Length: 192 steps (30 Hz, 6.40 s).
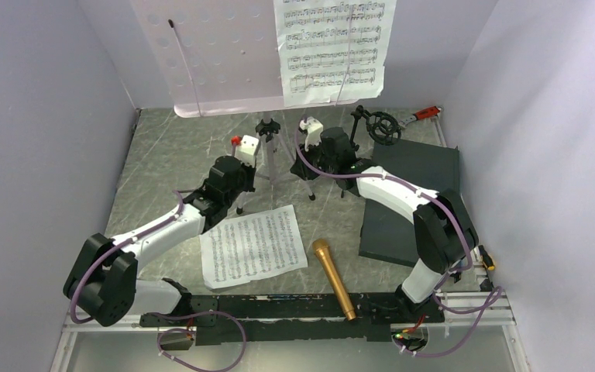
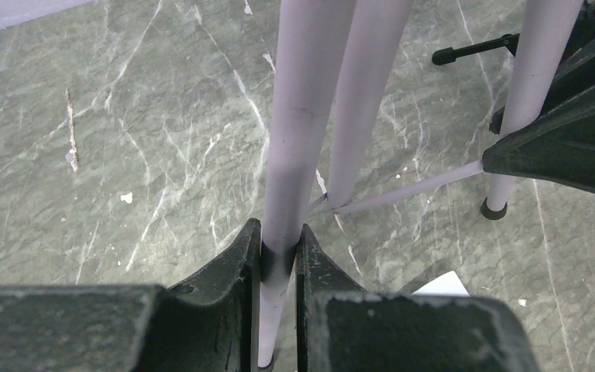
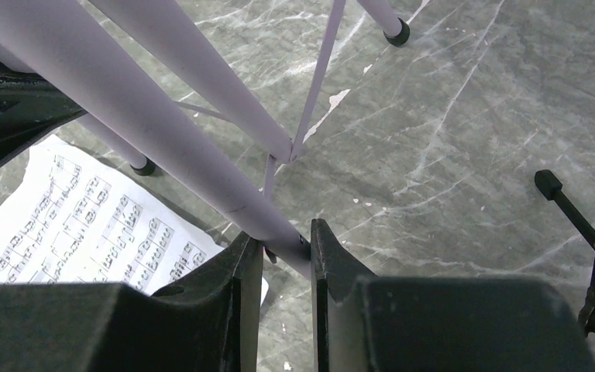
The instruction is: Set up the instrument practice props
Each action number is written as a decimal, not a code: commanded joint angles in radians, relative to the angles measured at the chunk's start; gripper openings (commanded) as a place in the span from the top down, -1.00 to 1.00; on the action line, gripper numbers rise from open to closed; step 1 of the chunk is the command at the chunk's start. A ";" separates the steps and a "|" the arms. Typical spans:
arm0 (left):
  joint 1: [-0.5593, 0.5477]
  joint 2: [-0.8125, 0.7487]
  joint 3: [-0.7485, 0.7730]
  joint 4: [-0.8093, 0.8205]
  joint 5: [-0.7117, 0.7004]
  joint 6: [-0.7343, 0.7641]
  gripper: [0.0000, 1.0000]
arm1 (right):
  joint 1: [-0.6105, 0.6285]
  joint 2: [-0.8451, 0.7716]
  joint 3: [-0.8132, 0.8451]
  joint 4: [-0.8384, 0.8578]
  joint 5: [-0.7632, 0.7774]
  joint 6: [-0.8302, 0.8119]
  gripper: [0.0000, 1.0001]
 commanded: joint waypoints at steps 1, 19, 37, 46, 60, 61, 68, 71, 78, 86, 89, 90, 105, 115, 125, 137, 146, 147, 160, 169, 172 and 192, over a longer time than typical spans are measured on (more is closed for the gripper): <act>-0.004 -0.016 -0.057 -0.238 -0.023 -0.124 0.95 | -0.078 0.063 -0.027 -0.184 0.216 0.034 1.00; -0.003 -0.015 -0.024 -0.221 -0.009 -0.153 0.47 | -0.068 0.037 -0.057 -0.201 0.209 -0.067 1.00; -0.003 -0.099 -0.110 -0.063 0.073 -0.139 -0.74 | -0.049 0.023 -0.046 -0.227 0.231 -0.096 1.00; -0.002 -0.055 -0.071 -0.074 0.058 -0.113 -0.79 | -0.033 0.016 -0.040 -0.238 0.240 -0.131 1.00; 0.214 0.169 0.078 0.068 0.444 -0.090 -0.77 | -0.025 0.021 -0.030 -0.245 0.225 -0.142 0.95; 0.222 0.194 0.096 0.077 0.492 -0.078 -0.73 | -0.026 0.023 -0.029 -0.247 0.221 -0.142 0.93; 0.230 0.323 0.166 0.143 0.603 0.016 -0.60 | -0.024 0.037 -0.009 -0.261 0.204 -0.139 0.85; 0.230 0.351 0.184 0.156 0.575 0.030 -0.54 | -0.024 0.038 -0.007 -0.261 0.210 -0.129 0.83; 0.230 0.359 0.199 0.088 0.573 0.055 0.07 | -0.024 0.040 0.003 -0.262 0.240 -0.106 0.67; 0.220 0.334 0.168 0.022 0.569 0.091 0.65 | -0.024 0.038 0.027 -0.273 0.272 -0.079 0.27; 0.203 0.320 0.150 0.006 0.558 0.102 0.75 | -0.024 0.040 0.030 -0.278 0.286 -0.069 0.25; 0.198 0.313 0.142 0.005 0.551 0.102 0.77 | -0.025 0.039 0.030 -0.281 0.291 -0.065 0.24; 0.083 0.250 0.096 -0.098 0.369 0.083 0.87 | -0.024 -0.012 -0.006 -0.274 0.271 -0.047 -0.20; 0.075 0.215 0.079 -0.088 0.319 0.023 0.27 | -0.024 -0.120 -0.053 -0.291 0.331 0.007 -0.62; 0.074 0.033 -0.016 -0.082 0.277 -0.057 -0.49 | -0.007 -0.295 -0.194 -0.298 0.183 0.084 -0.78; 0.077 -0.256 -0.127 -0.410 0.018 -0.374 -0.80 | 0.133 -0.284 -0.378 -0.148 0.010 0.239 -0.78; 0.205 -0.363 -0.208 -0.653 0.071 -0.684 -0.87 | 0.142 -0.140 -0.438 0.082 -0.084 0.375 -0.75; 0.227 -0.373 -0.224 -0.653 0.091 -0.704 -0.87 | 0.142 -0.121 -0.436 0.102 -0.086 0.388 -0.73; 0.347 -0.489 -0.439 -0.601 0.214 -0.883 -0.87 | 0.139 0.076 -0.429 0.387 -0.188 0.572 -0.41; 0.359 -0.466 -0.491 -0.519 0.241 -0.863 -0.87 | 0.139 0.055 -0.461 0.515 -0.245 0.632 -0.13; 0.358 -0.469 -0.505 -0.490 0.258 -0.864 -0.87 | 0.139 0.050 -0.466 0.535 -0.241 0.633 -0.02; 0.359 -0.653 -0.260 -0.529 0.423 -0.552 -0.87 | 0.142 -0.419 -0.252 -0.199 -0.134 0.137 1.00</act>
